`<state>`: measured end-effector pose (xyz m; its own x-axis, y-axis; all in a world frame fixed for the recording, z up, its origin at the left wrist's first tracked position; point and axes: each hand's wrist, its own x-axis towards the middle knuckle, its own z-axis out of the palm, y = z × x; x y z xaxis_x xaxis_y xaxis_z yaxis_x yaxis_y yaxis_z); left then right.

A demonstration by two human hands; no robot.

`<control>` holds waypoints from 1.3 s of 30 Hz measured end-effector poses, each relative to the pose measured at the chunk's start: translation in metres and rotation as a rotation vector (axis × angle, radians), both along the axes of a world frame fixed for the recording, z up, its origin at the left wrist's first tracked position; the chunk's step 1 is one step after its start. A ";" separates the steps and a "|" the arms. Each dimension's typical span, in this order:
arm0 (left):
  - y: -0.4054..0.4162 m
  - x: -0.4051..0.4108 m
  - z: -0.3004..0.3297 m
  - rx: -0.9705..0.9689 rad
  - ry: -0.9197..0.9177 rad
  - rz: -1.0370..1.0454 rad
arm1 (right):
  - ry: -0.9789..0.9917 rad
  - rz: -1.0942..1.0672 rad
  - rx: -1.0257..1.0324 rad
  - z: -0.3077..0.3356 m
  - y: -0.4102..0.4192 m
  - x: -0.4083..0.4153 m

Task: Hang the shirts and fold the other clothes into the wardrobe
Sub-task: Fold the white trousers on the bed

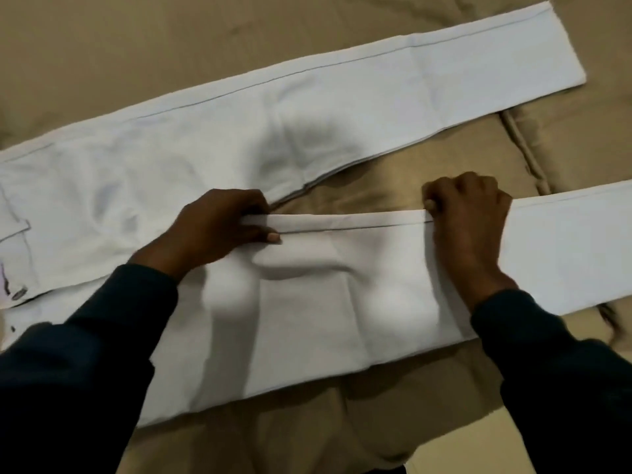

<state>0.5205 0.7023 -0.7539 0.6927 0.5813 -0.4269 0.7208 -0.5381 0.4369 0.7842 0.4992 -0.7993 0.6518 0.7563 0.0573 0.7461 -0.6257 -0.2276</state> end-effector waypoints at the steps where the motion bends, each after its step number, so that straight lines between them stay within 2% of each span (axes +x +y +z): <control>1: -0.011 0.002 -0.005 0.144 -0.043 -0.018 | 0.023 -0.092 0.034 0.003 0.000 0.002; 3: -0.051 0.005 -0.015 0.424 -0.157 0.012 | 0.040 -0.147 0.151 0.009 0.003 -0.017; 4: -0.080 0.007 -0.016 0.480 -0.238 0.081 | 0.041 -0.094 0.206 0.013 0.004 -0.037; 6: -0.140 0.004 -0.021 0.442 -0.336 0.171 | 0.131 0.065 0.240 0.014 -0.002 -0.083; 9: -0.196 -0.020 -0.043 0.275 -0.228 0.193 | 0.293 0.168 0.075 -0.004 -0.034 -0.143; 13: -0.196 -0.049 -0.060 0.300 -0.075 0.189 | 0.188 0.308 -0.123 -0.021 -0.078 -0.126; 15: -0.195 -0.067 -0.061 0.333 -0.024 0.216 | 0.118 0.216 -0.182 -0.019 -0.100 -0.091; 18: -0.197 -0.099 -0.054 0.357 0.058 0.351 | 0.149 -0.040 -0.190 -0.012 -0.121 -0.050; 21: -0.204 -0.112 -0.054 0.350 0.114 0.458 | 0.122 -0.170 -0.195 -0.013 -0.110 -0.058; 23: -0.210 -0.108 -0.055 0.367 0.130 0.517 | 0.128 -0.163 -0.096 -0.009 -0.083 -0.091; 24: -0.212 -0.108 -0.055 0.374 0.136 0.541 | 0.161 -0.067 -0.030 -0.007 -0.065 -0.117; 26: -0.214 -0.107 -0.059 0.392 0.129 0.547 | 0.207 0.327 0.033 -0.008 -0.029 -0.174; 28: -0.213 -0.112 -0.063 0.419 0.111 0.532 | 0.160 0.747 -0.011 -0.016 0.001 -0.218; 29: -0.213 -0.115 -0.065 0.425 0.092 0.532 | 0.116 0.856 -0.041 -0.021 0.016 -0.225; 30: -0.214 -0.118 -0.066 0.425 0.075 0.546 | 0.083 0.867 -0.072 -0.026 0.027 -0.221; 31: -0.214 -0.125 -0.065 0.431 0.071 0.586 | 0.076 0.790 -0.109 -0.030 0.034 -0.217; 34: -0.204 -0.159 -0.064 0.492 0.150 0.817 | 0.066 0.300 -0.117 -0.029 0.027 -0.205; 35: -0.196 -0.176 -0.065 0.520 0.188 0.906 | 0.064 0.195 -0.106 -0.027 0.023 -0.214; 37: -0.179 -0.210 -0.067 0.558 0.237 1.025 | 0.060 0.188 -0.095 -0.024 0.014 -0.248; 39: -0.170 -0.231 -0.070 0.548 0.246 1.035 | 0.119 0.351 -0.105 -0.025 0.006 -0.287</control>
